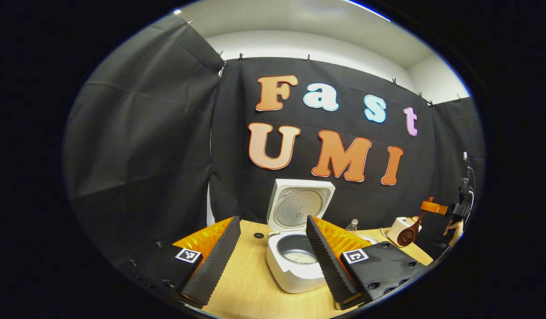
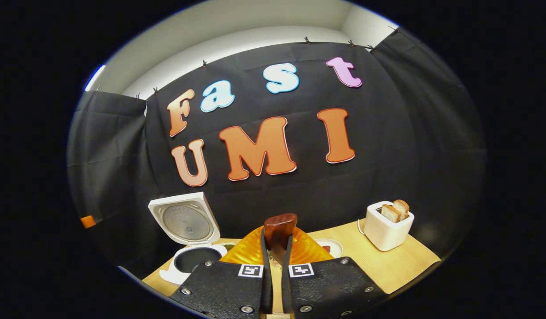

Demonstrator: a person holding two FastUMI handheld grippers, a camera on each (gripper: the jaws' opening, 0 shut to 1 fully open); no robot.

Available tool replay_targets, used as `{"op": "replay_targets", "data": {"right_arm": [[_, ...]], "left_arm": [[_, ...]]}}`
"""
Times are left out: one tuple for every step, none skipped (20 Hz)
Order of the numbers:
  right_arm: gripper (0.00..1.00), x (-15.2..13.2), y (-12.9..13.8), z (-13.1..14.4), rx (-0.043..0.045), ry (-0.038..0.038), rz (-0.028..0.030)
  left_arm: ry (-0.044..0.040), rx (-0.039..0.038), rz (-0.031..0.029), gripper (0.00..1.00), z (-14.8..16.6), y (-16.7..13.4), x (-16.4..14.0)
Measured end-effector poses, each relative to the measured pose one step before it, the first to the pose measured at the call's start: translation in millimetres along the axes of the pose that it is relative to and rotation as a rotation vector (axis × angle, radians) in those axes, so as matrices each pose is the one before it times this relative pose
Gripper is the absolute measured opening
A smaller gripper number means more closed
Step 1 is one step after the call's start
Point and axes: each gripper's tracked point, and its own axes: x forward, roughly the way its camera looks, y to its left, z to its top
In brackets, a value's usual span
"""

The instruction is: Close the left gripper, press the button to open the rice cooker; take a wooden spoon from the chopstick holder with the right hand, scoop a spoonful of rice and pour it into the rice cooker, then put the wooden spoon back into the chopstick holder.

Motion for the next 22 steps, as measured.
{"op": "replay_targets", "data": {"right_arm": [[0.07, -3.93, -8.51, -5.74, 0.00514, 0.00721, -0.01332], [0.07, -2.22, -7.86, -6.43, 0.00636, 0.00962, -0.01264], [0.07, -1.07, -9.18, -7.32, 0.0093, 0.01225, -0.01341], [0.07, -0.96, -7.94, -7.92, 0.01186, 0.01398, -0.01295], [0.07, -0.06, -7.86, -6.93, 0.01135, 0.01186, -0.01199], [0.07, -0.63, -6.56, -8.4, 0.00828, 0.01193, -0.01223], [0.07, -0.26, -8.47, -9.22, 0.00717, 0.01398, -0.01267], [0.07, 0.05, -7.34, -8.77, 0.00882, 0.01372, -0.01156], [0.07, -0.14, -5.85, -8.23, 0.01073, 0.0147, -0.00902], [0.07, -0.41, -6.16, -8.12, 0.0129, 0.01315, -0.00815], [0.07, 0.23, -6.32, -7.45, 0.01029, 0.01188, -0.00826], [0.07, 0.91, -5.39, -7.31, 0.00577, 0.01219, -0.00903], [0.07, 2.16, -5.21, -8.24, 0.00207, 0.01139, -0.0109], [0.07, 1.28, -5.35, -7.22, 0.00098, 0.01243, -0.00903], [0.07, 2.05, -4.05, -7.83, 0.00455, 0.01512, -0.00749], [0.07, 1.78, -3.33, -6.76, 0.00711, 0.011, -0.00384], [0.07, 2.5, -3.04, -6.1, 0.01032, 0.01003, -0.00325], [0.07, 2.47, -2.67, -6.63, 0.01098, 0.01164, -0.00318], [0.07, 2.94, -2.28, -8.25, 0.00778, 0.0114, -0.00366], [0.07, 4.07, -2.73, -6.93, 0.0067, 0.01201, -0.0043], [0.07, 2.31, -3.16, -7.45, 0.00796, 0.01342, -0.00214], [0.07, 1.27, -2.15, -4.04, 0.00946, 0.00293, -0.00034]], "left_arm": [[0.00192, -0.00093, -0.00437, 1.0, 0.37, -3.48, 1.81], [0.00483, 0.00153, -0.00399, 1.0, -2.42, -3.96, 0.2], [0.00475, 0.00391, -0.0028, 1.0, -1.69, -3.02, 1.53], [0.00533, 0.00386, -0.0032, 1.0, -1.67, -2.94, 2.84], [0.00429, 0.00056, -0.00238, 1.0, -1.4, -3.09, 3.22], [0.0033, -0.00156, -0.00281, 1.0, 0.39, -2.69, 0.51], [0.00308, -0.00145, -0.00321, 1.0, 0.71, -2.84, 2.0], [0.00248, 0.0, -0.00095, 1.0, -0.96, -2.08, 0.28], [0.00191, 0.00172, 0.0027, 1.0, 0.6, -0.24, 1.69], [-0.00301, 0.00254, 0.01236, 1.0, 0.14, 3.12, -0.94], [-0.00546, 0.00118, 0.01167, 1.0, 1.44, 2.94, -0.57], [-0.00196, -0.00122, 0.00791, 1.0, 1.35, -0.17, 0.02], [0.00314, -0.00183, 0.00391, 1.0, 0.21, 0.58, -1.7], [0.00563, -0.00126, 0.00301, 1.0, -3.07, 0.8, -0.15], [0.00633, -0.00024, 0.0022, 1.0, -1.46, -0.09, -0.71], [0.00453, 0.00356, 0.00247, 1.0, -0.77, 0.24, -1.06], [0.00319, 0.00859, 0.00462, 1.0, -0.58, 0.84, -1.2], [0.00301, 0.01088, 0.00601, 1.0, -0.31, 0.59, -0.75], [0.0032, 0.00776, 0.00371, 1.0, 0.27, -0.26, -0.52], [0.00219, 0.001, -0.00087, 1.0, 0.22, -2.38, -2.04], [0.00093, -0.00205, -0.00351, 1.0, -0.03, -3.19, -0.61], [0.00023, -0.00083, -0.00403, 1.0, 0.74, -2.06, -0.48]]}}
